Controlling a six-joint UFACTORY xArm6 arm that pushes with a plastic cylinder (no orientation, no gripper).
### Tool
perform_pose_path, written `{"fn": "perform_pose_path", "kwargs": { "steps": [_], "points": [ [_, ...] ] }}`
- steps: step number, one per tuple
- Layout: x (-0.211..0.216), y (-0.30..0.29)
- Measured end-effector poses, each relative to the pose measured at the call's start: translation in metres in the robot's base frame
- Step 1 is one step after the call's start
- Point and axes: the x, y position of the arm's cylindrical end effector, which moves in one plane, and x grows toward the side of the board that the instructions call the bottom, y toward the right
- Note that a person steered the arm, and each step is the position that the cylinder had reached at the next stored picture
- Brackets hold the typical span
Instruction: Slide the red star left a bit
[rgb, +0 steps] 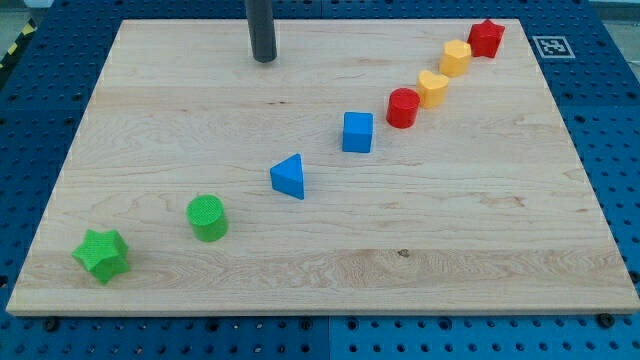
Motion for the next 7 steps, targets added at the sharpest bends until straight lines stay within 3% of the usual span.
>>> {"fn": "perform_pose_path", "kwargs": {
  "steps": [2, 5, 7],
  "points": [
    [-0.011, 0.001],
    [-0.076, 0.140],
    [-0.077, 0.197]
  ]
}}
